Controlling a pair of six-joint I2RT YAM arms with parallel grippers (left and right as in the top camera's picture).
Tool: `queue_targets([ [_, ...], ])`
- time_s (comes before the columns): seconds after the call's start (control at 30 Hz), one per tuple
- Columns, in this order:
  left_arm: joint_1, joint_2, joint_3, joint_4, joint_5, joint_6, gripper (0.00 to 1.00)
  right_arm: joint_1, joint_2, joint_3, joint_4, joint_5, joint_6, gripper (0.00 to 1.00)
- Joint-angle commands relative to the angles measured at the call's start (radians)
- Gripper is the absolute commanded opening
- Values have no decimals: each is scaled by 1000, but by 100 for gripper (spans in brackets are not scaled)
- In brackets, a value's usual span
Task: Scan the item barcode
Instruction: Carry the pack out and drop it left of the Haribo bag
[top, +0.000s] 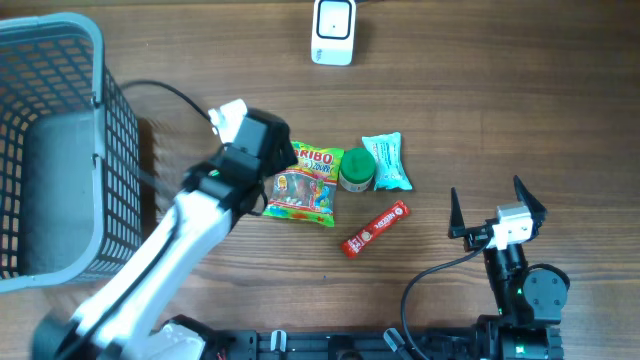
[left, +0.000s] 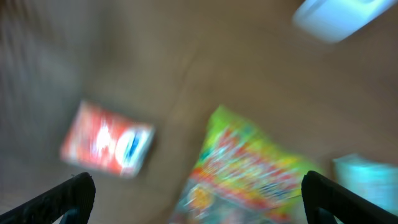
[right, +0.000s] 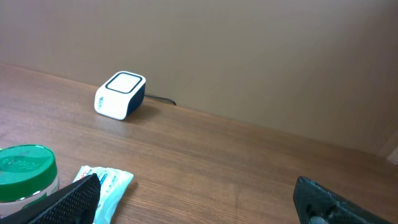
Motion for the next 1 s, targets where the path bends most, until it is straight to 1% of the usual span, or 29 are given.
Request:
queue_targets([
  [0.0, 5, -205, 111, 48, -92, 200, 100, 4, -7, -1, 3, 2, -5, 100],
  [0.03, 5, -252, 115, 85, -92, 253, 100, 4, -7, -1, 3, 3, -5, 100],
  [0.1, 5, -319, 115, 105, -92, 308, 100, 4, -7, -1, 3, 3, -5, 100],
  [0.2, 5, -370, 115, 98, -92, 399, 100, 4, -7, -1, 3, 3, -5, 100],
  [0.27, 4, -393, 115, 122, -92, 445, 100, 4, -7, -1, 3, 2, -5, 100],
  [0.33, 5, -429, 115, 199, -93, 506, 100, 4, -7, -1, 3, 2, -5, 100],
  [0.37, 5, -456, 115, 280, -103, 565, 100, 4, -7, -1, 3, 3, -5, 100],
  [0.43, 5, -511, 115, 488, -138, 722, 100, 4, -7, -1, 3, 3, -5, 100],
  [0.5, 5, -550, 119, 704, -164, 891, 100, 4, -7, -1, 3, 3, -5, 100],
  [0.53, 5, -568, 134, 840, -191, 995, 100, 4, -7, -1, 3, 3, -5, 100],
  [0.6, 5, -581, 173, 932, -250, 1114, 100, 4, -7, -1, 3, 3, -5, 100],
  [0.63, 5, -587, 221, 929, -324, 1186, 100, 4, -7, -1, 3, 3, -5, 100],
  [0.67, 5, -587, 262, 909, -412, 1225, 100, 4, -7, -1, 3, 3, -5, 100],
  [0.83, 4, -589, 404, 772, -690, 1316, 100, 4, -7, -1, 3, 3, -5, 100],
  [0.87, 5, -592, 418, 747, -716, 1316, 100, 4, -7, -1, 3, 2, -5, 100],
  [0.97, 3, -636, 421, 718, -711, 1292, 100, 4, -7, -1, 3, 2, -6, 100],
])
